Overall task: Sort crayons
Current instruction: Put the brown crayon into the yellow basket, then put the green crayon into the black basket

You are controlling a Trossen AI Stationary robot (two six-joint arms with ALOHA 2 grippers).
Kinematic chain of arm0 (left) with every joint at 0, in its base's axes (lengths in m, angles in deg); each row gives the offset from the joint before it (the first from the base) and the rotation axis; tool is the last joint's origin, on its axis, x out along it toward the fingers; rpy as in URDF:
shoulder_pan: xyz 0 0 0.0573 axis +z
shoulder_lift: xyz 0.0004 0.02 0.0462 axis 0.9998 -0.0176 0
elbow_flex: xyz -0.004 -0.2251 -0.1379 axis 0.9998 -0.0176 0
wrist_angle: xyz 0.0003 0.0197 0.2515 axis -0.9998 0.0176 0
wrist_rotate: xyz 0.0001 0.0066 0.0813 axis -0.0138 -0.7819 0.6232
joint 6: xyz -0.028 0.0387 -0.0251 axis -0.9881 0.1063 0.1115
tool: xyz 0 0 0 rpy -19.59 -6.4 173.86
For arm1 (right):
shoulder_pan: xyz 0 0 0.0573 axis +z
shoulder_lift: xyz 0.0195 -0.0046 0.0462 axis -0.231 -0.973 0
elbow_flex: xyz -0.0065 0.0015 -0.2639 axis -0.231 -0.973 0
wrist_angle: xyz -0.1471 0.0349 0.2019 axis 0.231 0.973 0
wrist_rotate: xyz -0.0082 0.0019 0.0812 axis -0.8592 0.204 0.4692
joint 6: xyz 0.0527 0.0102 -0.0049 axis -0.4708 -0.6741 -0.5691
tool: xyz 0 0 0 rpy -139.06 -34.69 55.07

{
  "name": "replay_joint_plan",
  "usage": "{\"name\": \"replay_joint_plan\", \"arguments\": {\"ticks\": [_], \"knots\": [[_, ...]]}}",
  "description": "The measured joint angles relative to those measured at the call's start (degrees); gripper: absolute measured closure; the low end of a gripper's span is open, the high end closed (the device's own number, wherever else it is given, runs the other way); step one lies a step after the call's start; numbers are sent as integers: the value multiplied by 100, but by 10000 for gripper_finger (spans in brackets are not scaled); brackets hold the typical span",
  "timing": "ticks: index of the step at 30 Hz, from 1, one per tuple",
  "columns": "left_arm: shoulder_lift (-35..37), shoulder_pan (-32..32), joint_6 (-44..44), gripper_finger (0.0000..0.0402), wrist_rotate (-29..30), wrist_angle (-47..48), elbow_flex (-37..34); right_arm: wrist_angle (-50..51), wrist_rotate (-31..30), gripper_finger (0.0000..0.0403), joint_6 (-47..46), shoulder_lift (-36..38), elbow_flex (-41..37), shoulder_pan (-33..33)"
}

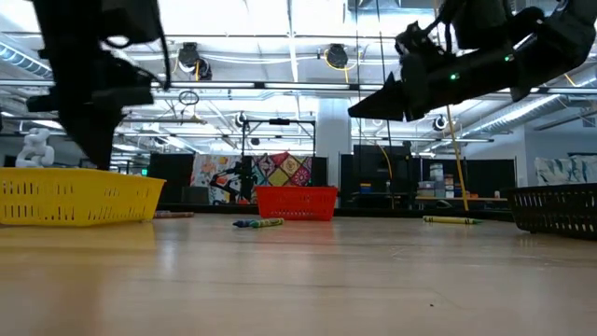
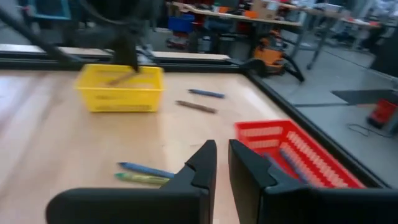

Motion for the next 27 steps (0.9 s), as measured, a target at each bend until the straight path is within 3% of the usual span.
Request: {"name": "replay_joint_plan", "arguments": {"ticks": [4,8,11,15,19,23,27], "knots": [[41,48,99,385,-8,105,-95,-6,-4,376,-258,2,0,511],[188,51,634,333,-200,76,106,269,-54,376,-565,118,7,1099],[327,-25,724,298,-121,71,283,645,-699,376,-728,353,9,1544],[485,-327,739,270,715,-239,387,1866,-1668,376,-960,837,230,2036],[496,-733,1050,263,1776,-1048,366,3764,-1813,376,-1700,1242,737,2400],[279,-1077,2131,262,2748,-2588,235,5215,-1821,376,-2224,1259,1224,2619],[-156,-1244,3503,262,3316,-4286,235,5830,-1943,376,-2990,1162,1423,2390]]}}
